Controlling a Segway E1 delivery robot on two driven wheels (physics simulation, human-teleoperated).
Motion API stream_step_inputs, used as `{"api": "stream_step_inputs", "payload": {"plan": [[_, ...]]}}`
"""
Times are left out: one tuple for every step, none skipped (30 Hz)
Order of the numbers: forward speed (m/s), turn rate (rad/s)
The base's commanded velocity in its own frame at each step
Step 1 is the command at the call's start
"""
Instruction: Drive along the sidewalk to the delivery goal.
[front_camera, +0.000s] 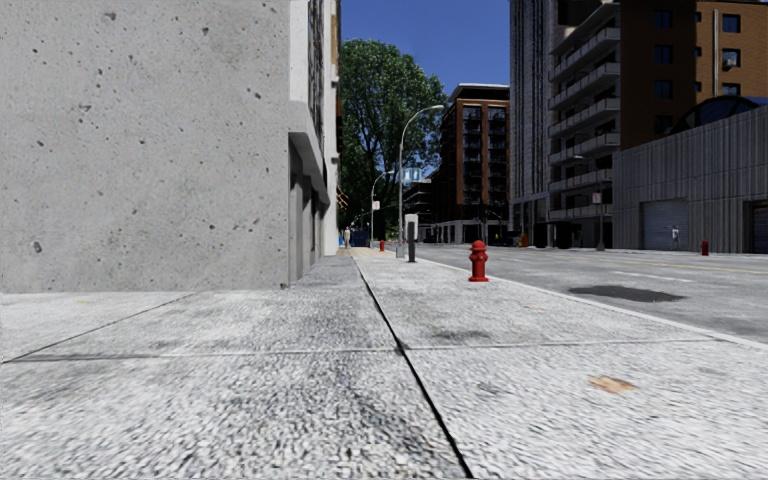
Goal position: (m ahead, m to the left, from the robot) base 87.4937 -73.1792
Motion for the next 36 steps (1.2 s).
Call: {"api": "stream_step_inputs", "payload": {"plan": [[2.00,0.00],[2.00,0.00],[2.00,0.00],[2.00,0.00],[2.00,0.00],[2.00,0.00],[2.00,0.00],[2.00,0.00],[2.00,0.00],[2.00,0.00],[2.00,0.00],[2.00,0.00],[2.00,0.00],[2.00,0.00],[2.00,0.00],[2.00,0.00],[2.00,0.00],[2.00,0.00],[2.00,0.00],[2.00,0.00],[2.00,0.00],[2.00,0.00],[2.00,0.00],[2.00,0.00],[2.00,0.00],[2.00,0.00],[2.00,0.00],[2.00,0.00],[2.00,0.00],[2.00,0.00],[2.00,0.00],[2.00,0.00],[2.00,0.00],[2.00,0.00],[2.00,0.00],[2.00,0.00]]}}
